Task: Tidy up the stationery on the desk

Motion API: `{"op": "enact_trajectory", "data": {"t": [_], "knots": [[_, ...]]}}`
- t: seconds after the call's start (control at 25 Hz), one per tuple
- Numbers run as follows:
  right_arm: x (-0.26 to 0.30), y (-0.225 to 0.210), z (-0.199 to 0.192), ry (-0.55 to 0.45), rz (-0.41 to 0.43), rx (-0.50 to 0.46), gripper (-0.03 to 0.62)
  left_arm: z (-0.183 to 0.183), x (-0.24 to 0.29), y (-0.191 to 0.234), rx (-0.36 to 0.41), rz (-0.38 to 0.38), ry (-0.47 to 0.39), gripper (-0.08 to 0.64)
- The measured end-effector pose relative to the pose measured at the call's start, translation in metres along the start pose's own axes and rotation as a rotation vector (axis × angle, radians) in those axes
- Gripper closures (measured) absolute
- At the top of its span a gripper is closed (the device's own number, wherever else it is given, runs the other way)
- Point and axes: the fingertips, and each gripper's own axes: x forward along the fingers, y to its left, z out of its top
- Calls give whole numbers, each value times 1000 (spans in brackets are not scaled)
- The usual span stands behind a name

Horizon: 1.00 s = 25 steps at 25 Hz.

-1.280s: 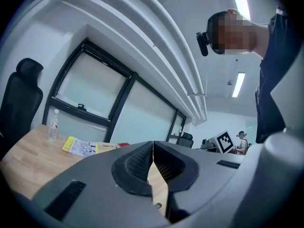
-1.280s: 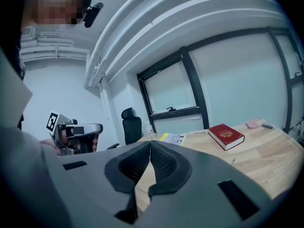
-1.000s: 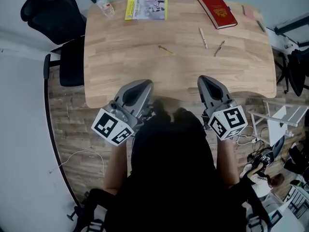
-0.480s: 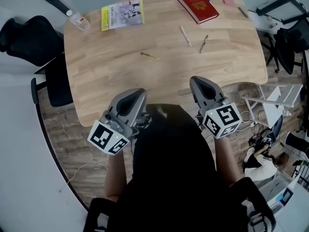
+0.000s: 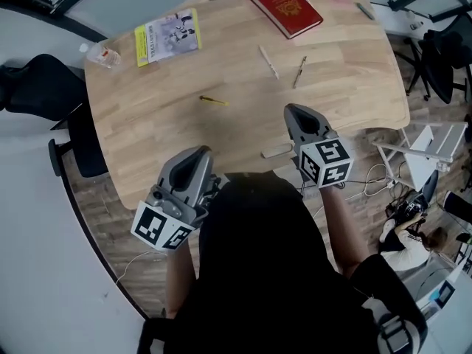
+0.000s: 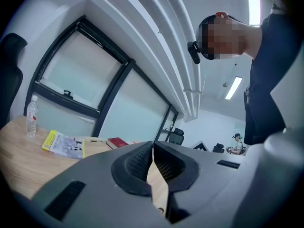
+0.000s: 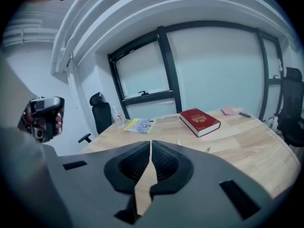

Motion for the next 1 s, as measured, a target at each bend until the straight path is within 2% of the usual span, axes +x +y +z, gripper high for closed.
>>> {"op": "enact_trajectory", "data": {"t": [0.2,0.4,0.76,0.84,1.0], "knots": [[23,-58,-21,26,-86,29,571,-11,31,3,-12,14,33,525],[46,-103,-44,66,-136,52,571,-21,65,-3,-13,8,53,525],[77,-132,-97,200,-288,36,568,-34,92,-9,-29,-22,93,525],[86,-136,-107,223,-299,39,551,-34,94,-8,-52,-29,96,525],[103,-152,-118,256,-334,30,506,-46,90,1,-40,-21,138,525]]}}
